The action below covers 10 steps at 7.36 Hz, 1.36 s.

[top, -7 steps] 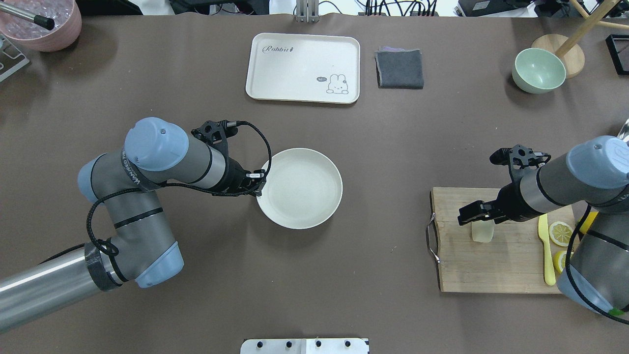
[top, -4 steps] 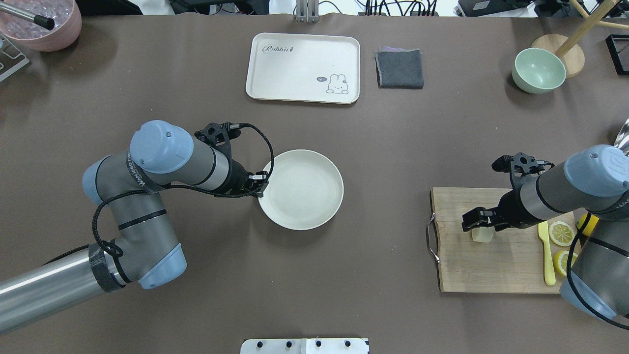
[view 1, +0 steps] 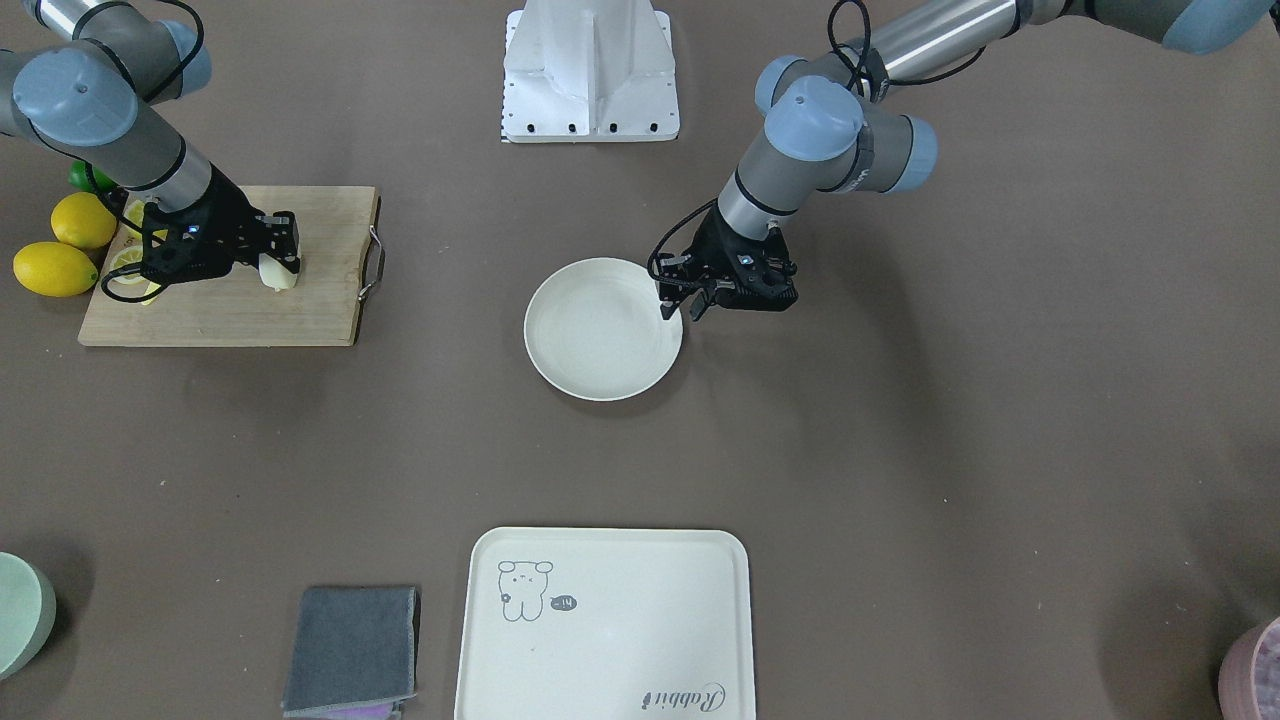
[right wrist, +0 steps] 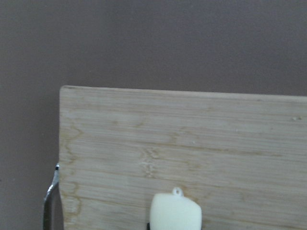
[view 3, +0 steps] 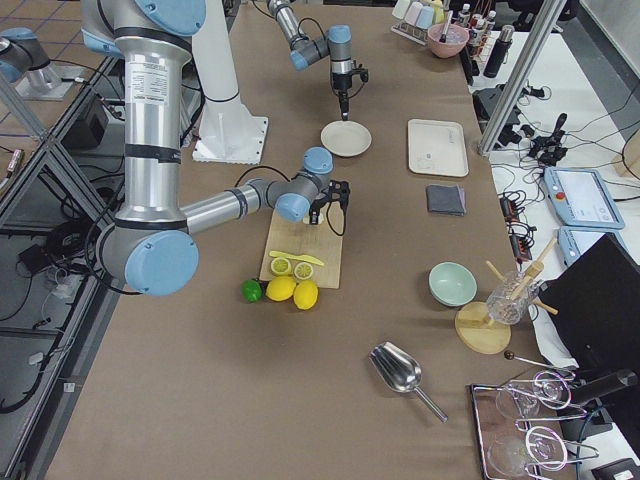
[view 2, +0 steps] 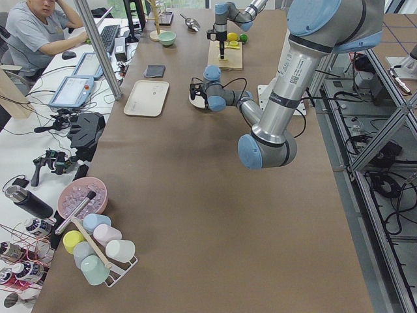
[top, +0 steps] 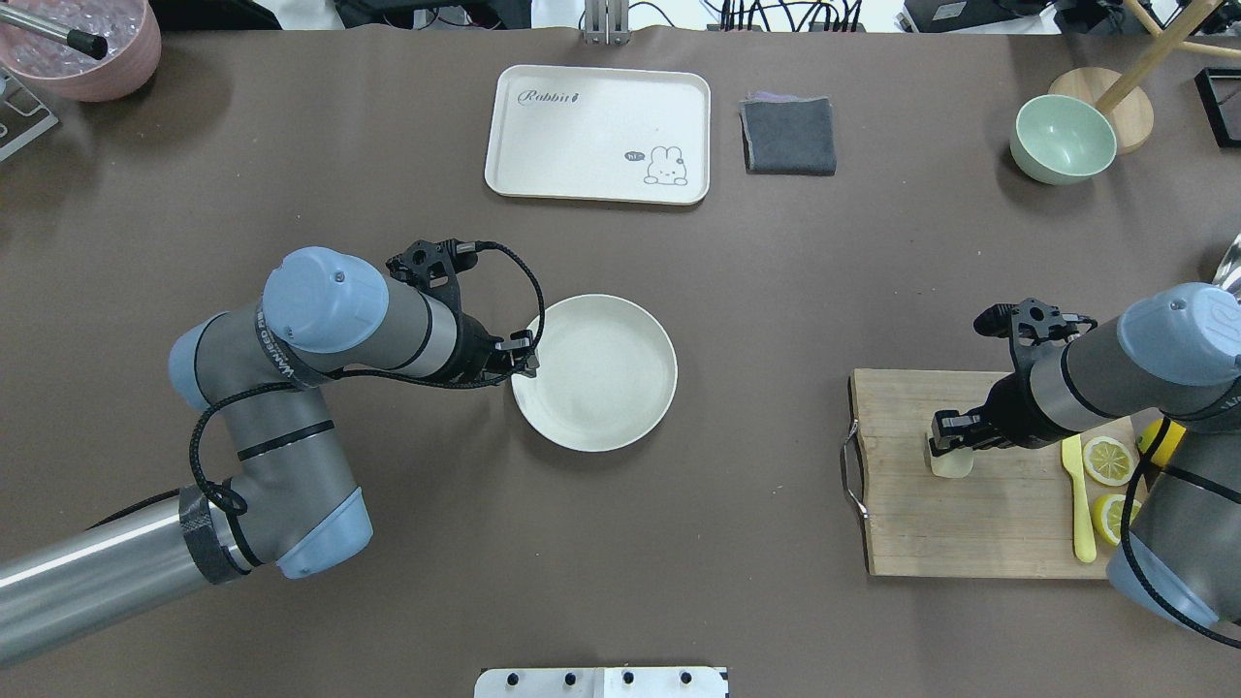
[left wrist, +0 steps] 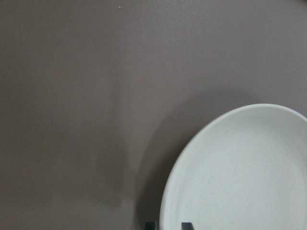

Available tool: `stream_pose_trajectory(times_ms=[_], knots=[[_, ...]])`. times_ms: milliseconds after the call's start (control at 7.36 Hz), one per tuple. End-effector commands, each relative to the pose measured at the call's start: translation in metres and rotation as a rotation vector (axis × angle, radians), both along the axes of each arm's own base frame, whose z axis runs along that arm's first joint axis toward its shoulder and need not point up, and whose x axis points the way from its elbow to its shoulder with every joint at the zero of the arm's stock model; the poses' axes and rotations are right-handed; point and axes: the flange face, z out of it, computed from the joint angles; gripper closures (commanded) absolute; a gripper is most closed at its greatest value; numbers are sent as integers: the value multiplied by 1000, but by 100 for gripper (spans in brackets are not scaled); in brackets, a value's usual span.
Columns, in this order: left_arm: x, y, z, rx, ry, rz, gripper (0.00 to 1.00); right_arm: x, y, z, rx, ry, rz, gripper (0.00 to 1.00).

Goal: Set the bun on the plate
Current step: 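Grasp the white bowl rim with left gripper while right grasps the bun, then carry the cream bun over the bowl with right gripper while left withdraws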

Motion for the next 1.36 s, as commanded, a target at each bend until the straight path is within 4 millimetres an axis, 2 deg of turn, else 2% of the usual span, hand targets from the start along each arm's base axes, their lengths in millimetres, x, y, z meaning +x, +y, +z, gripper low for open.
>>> stream_pose_trajectory(times_ms=[0, 136, 272, 408, 544, 680, 816, 951, 1223], knots=[[-25, -2, -5, 26, 11, -53, 2, -4, -18, -48, 15, -50, 37, 79], [-52, -7, 8, 28, 3, -76, 2, -32, -31, -103, -24, -67, 64, 78], [-90, -17, 36, 49, -35, -104, 2, -75, -42, -175, -64, -67, 72, 76], [-132, -33, 70, 93, -96, -124, 2, -124, -35, -228, -18, -37, 73, 74], [-176, -30, 93, 151, -143, -122, 2, -166, -44, -270, 13, -47, 72, 74], [-201, -31, 106, 175, -171, -129, 2, -209, -58, -301, 38, -40, 72, 72], [-202, -32, 107, 174, -173, -131, 2, -247, -65, -313, 81, -4, 93, 71], [-202, -32, 107, 174, -173, -131, 2, -268, -69, -319, 97, 21, 96, 69], [-200, -33, 108, 169, -176, -137, 2, -286, -69, -301, 102, 31, 90, 65]])
